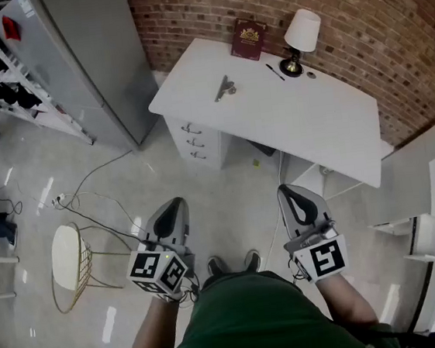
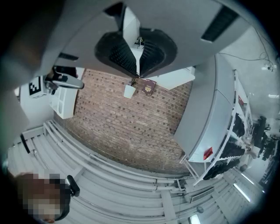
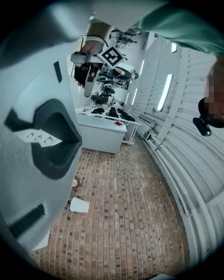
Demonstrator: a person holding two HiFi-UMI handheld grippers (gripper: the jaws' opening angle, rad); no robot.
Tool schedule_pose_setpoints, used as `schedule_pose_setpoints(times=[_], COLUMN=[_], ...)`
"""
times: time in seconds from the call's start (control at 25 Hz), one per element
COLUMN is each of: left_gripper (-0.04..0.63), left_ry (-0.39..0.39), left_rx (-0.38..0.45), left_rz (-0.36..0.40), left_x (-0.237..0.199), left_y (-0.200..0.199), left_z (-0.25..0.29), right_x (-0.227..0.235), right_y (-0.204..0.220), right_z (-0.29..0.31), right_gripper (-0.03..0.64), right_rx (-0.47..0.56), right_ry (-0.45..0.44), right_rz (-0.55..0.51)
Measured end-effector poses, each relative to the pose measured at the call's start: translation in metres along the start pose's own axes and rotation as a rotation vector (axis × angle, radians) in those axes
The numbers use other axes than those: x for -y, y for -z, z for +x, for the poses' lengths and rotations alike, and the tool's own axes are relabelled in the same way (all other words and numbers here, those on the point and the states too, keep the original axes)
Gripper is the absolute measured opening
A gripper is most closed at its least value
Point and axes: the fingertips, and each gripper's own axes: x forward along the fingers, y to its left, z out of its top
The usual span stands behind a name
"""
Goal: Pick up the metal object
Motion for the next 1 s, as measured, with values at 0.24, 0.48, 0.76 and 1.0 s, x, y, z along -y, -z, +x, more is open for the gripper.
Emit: schedule_pose_setpoints(times=[0.24, 0.48, 0.76, 1.0], left_gripper=[0.02, 0.02, 0.02, 0.02], left_ry=[-0.009, -0.022, -0.05, -0.079], left_rx=[0.004, 0.008, 0.014, 0.009], left_rz=[-0.005, -0.03, -0.04, -0.037], left_x=[-0.024, -0.053, -0.092, -0.113], left_y=[0.0, 0.003, 0.001, -0.005], left_z=[-0.012, -0.03, -0.041, -0.024], right_x=[-0.007, -0.034, -0.031, 0.003], right_y=[0.006, 0.005, 0.005, 0.013], right_z=[0.012, 0.031, 0.056, 0.082], right_gripper=[0.003, 0.003, 0.005, 0.005], right_rx=[-0.005, -0.007, -0.018, -0.048], right_ry=[0.018, -0.017, 0.026, 0.073], right_rz=[-0.039, -0.005, 0.079, 0.091])
